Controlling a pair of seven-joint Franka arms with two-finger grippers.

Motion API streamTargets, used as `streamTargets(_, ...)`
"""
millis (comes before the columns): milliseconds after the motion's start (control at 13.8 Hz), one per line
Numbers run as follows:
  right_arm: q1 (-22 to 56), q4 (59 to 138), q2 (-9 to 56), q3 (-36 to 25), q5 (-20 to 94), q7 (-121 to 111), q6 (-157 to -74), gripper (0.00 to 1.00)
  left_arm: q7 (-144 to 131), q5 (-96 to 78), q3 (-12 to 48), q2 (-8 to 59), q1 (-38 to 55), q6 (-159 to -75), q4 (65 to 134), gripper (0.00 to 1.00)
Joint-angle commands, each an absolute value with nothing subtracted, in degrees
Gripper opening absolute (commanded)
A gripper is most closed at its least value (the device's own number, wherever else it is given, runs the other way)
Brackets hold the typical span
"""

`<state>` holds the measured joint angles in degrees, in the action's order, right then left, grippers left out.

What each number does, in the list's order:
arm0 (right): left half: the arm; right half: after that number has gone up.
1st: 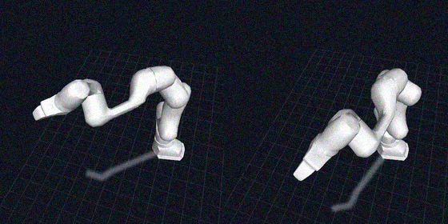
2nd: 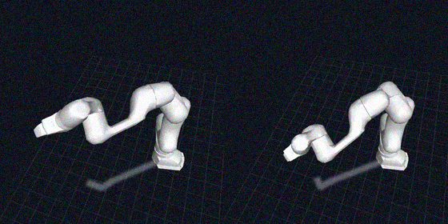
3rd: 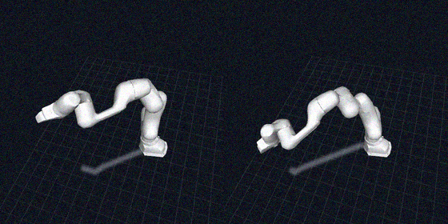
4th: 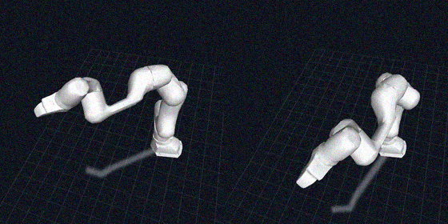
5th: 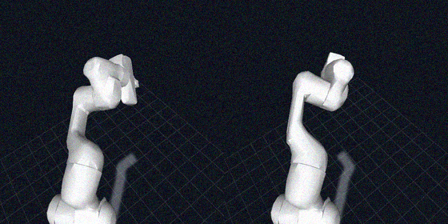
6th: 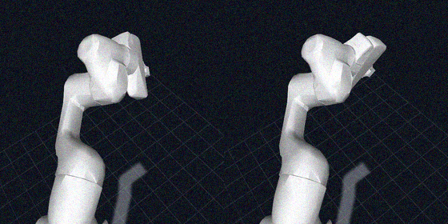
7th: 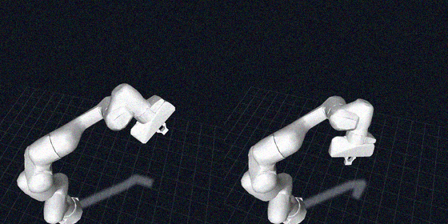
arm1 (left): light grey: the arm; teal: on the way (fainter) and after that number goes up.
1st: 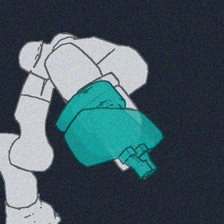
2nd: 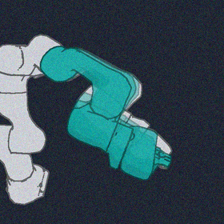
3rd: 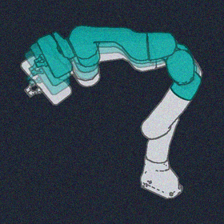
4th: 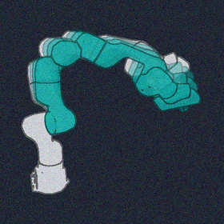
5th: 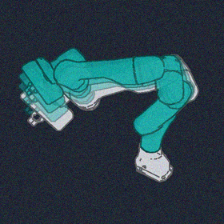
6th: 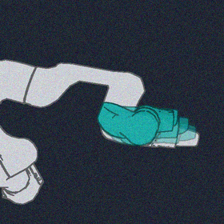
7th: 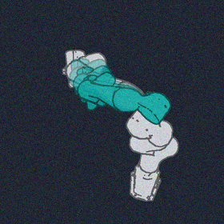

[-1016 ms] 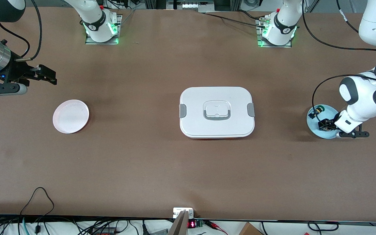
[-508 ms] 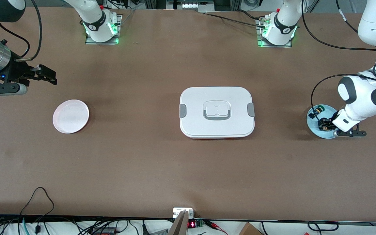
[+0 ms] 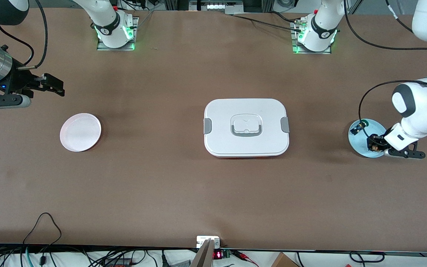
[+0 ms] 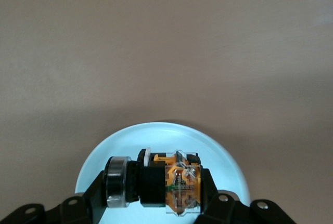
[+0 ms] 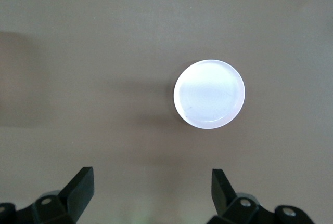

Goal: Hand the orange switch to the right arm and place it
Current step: 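Carry the switch with the left gripper over the white box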

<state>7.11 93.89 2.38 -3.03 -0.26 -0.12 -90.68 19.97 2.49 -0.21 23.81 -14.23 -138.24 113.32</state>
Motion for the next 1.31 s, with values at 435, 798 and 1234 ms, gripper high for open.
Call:
streamTargets(435,6.4,92.8,2.8,-2.9,0.5,0.5,-89.9,1.0,20.4,1.5,16.4,22.4,-13.9,-106.7,95.0,0.27)
streamTargets(798,6.3,92.7,3.3,-2.9,0.2,-0.4,-90.0,1.0,26.9,-22.4,21.4,22.6,-13.7,-102.9,95.4,0.27)
streamTargets(1234,6.4,91.5,5.3,-2.9,-0.1,-0.5,-89.9,1.0,56.1,-46.9,24.8,23.9,-11.9,-106.5,95.6,0.27)
